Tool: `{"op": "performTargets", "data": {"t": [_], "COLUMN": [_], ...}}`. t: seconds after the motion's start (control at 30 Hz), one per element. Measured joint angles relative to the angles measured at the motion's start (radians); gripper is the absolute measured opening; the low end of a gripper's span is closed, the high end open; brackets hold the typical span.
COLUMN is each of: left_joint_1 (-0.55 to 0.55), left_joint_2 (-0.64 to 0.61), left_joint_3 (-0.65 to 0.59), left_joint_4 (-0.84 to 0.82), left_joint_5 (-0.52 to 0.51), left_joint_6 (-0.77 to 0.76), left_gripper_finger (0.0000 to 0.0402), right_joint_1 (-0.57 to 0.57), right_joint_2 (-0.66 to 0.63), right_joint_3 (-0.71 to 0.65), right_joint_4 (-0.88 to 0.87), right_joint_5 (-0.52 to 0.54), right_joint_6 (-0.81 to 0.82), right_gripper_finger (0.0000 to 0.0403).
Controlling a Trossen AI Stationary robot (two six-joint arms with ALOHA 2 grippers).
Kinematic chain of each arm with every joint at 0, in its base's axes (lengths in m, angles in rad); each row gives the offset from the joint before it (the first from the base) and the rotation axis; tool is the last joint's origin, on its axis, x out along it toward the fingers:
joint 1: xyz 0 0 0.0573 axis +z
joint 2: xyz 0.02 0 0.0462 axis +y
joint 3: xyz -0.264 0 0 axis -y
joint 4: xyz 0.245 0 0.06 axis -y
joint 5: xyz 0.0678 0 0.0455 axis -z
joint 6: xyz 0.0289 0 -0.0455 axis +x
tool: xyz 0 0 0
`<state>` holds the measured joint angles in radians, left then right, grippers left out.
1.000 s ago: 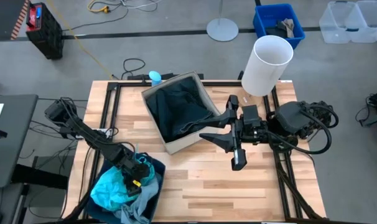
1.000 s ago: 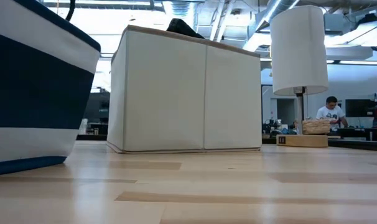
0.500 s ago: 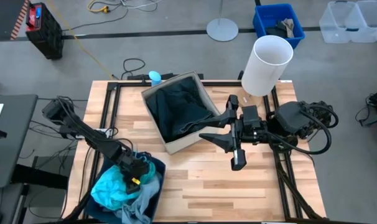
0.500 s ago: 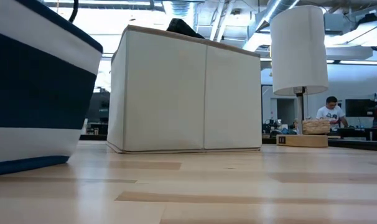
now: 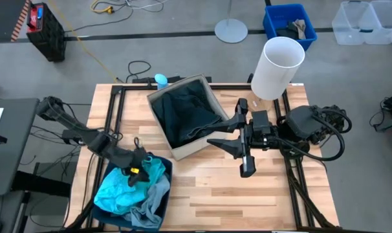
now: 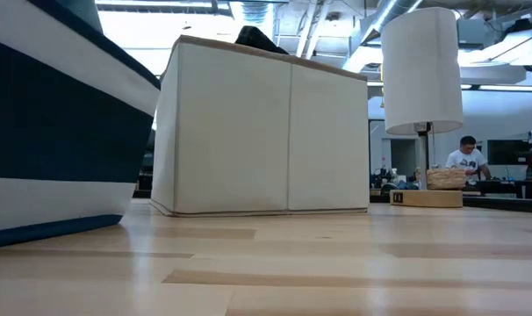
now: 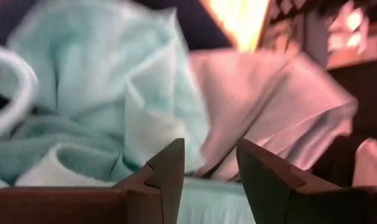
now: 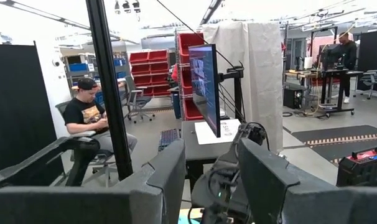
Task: Sort clothes
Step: Return to Home Position
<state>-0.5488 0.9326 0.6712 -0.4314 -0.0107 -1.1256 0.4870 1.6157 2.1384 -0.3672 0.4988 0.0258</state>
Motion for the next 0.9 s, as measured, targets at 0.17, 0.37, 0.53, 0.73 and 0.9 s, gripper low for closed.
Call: {"op": "performTargets", "data": {"t": [0.17, 0.37, 0.53, 0.73, 0.9], "left_joint_1": [0.0, 0.0, 0.0, 0.0, 0.0], "left_joint_2": [-0.095, -0.2, -0.276, -0.344, -0.392], "left_joint_3": [0.002, 0.003, 0.003, 0.003, 0.004], "left_joint_4": [0.047, 0.188, 0.315, 0.391, 0.375], "left_joint_5": [-0.128, -0.241, -0.379, -0.495, -0.535], "left_joint_6": [0.047, 0.217, 0.431, 0.678, 0.794], "left_gripper_finger": [0.0148, 0.0163, 0.0111, 0.0009, 0.0001], "right_joint_1": [0.0, 0.005, 0.001, -0.049, -0.065], "right_joint_2": [0.0, 0.0, 0.001, 0.0, -0.051], "right_joint_3": [0.0, 0.0, 0.0, -0.015, -0.083], "right_joint_4": [0.0, -0.061, -0.197, -0.224, -0.221], "right_joint_5": [0.0, -0.004, -0.026, -0.112, -0.12], "right_joint_6": [0.0, -0.058, -0.093, -0.071, -0.058], "right_gripper_finger": [0.0164, 0.0156, 0.008, 0.0014, 0.0004]}}
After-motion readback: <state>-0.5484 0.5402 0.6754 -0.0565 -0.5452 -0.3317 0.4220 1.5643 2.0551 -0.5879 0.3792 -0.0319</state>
